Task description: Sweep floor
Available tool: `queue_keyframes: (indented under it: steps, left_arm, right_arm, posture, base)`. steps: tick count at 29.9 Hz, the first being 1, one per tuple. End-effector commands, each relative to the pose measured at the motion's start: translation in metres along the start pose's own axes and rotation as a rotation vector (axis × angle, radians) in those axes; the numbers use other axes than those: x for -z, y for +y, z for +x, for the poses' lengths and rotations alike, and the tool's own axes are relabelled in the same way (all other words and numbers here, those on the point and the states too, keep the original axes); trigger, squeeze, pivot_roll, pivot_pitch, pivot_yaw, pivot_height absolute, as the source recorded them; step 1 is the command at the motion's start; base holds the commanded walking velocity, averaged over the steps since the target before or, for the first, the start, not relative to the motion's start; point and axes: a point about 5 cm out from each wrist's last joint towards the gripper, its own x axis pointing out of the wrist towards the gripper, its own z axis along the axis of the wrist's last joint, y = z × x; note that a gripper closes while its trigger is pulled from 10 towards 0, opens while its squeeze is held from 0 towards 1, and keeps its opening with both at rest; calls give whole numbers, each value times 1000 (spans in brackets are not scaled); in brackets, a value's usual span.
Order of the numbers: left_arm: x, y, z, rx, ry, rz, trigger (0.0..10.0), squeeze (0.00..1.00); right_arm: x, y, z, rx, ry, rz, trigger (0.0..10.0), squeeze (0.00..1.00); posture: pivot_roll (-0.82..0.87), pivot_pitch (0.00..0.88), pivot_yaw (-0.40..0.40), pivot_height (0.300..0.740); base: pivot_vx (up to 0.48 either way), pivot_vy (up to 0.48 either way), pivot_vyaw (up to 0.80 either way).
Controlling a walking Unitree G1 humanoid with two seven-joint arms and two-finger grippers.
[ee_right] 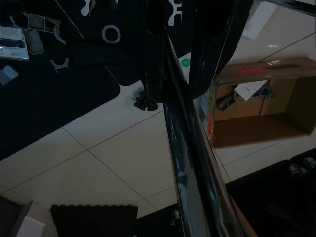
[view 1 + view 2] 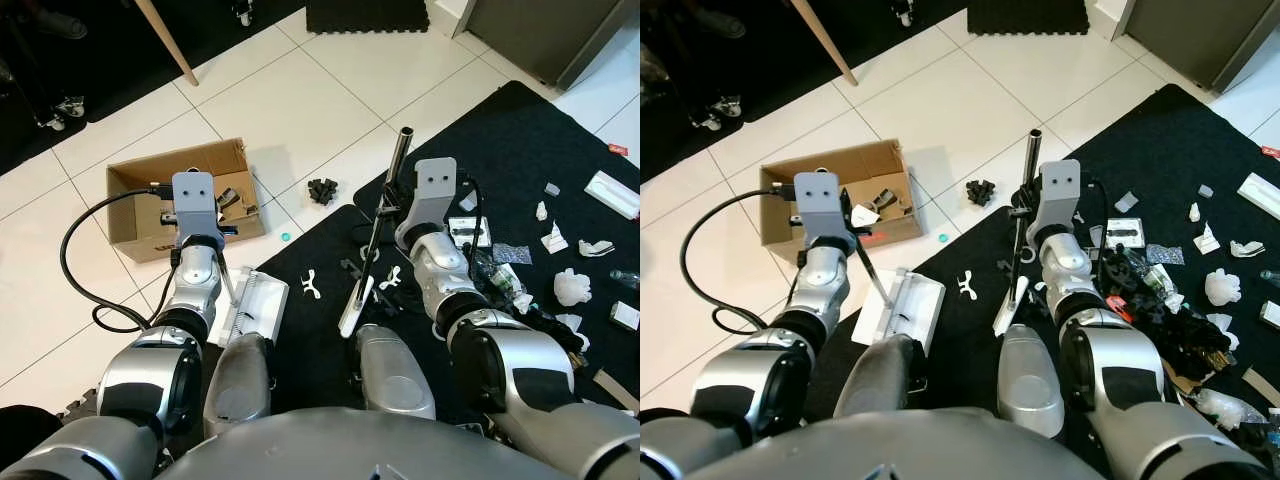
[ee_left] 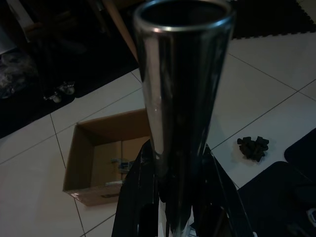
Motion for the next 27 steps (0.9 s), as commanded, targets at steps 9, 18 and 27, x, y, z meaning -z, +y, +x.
queue_keyframes:
  steps: [9, 18, 27]
  left_arm:
    - [31, 13, -12, -6, 153, 93, 10000, 0]
    - [31, 13, -12, -2, 154, 97, 10000, 0]
    - [32, 13, -13, 2, 155, 99, 10000, 0]
  right_arm:
    - [8, 2, -3, -11, 44, -20, 10000, 0]
    - [8, 2, -3, -14, 47, -22, 10000, 0]
    - [9, 3, -3, -16, 49, -22, 10000, 0]
  posture:
    - [-32, 0, 31, 740]
    - [-33, 0, 32, 740]
    - [-34, 0, 33, 740]
  base:
    - [0, 0, 0]
    - [0, 0, 0]
    - [0, 0, 0]
